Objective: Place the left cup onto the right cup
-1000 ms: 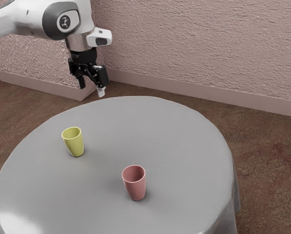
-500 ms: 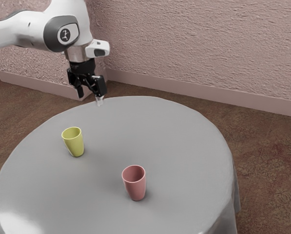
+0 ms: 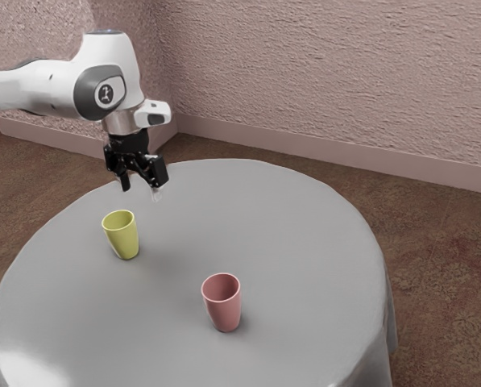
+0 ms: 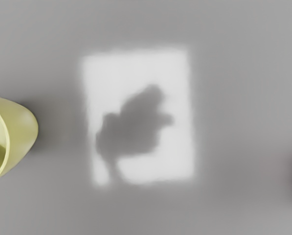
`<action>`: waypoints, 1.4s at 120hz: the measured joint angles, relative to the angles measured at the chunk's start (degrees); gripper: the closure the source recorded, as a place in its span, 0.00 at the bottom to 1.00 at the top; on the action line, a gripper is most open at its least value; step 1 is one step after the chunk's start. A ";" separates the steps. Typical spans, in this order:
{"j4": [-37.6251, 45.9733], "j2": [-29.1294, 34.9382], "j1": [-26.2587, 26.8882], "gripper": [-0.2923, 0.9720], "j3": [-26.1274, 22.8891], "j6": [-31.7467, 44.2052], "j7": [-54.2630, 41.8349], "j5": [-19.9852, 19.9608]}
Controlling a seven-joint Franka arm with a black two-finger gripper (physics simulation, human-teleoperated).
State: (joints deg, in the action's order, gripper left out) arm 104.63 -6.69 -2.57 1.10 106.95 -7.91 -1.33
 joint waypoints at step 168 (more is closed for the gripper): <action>1.84 -9.99 -5.78 0.32 1.48 10.76 -4.53 -0.01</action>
State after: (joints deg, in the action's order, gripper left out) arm 106.48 -16.68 -8.35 2.59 117.71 -12.45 -1.33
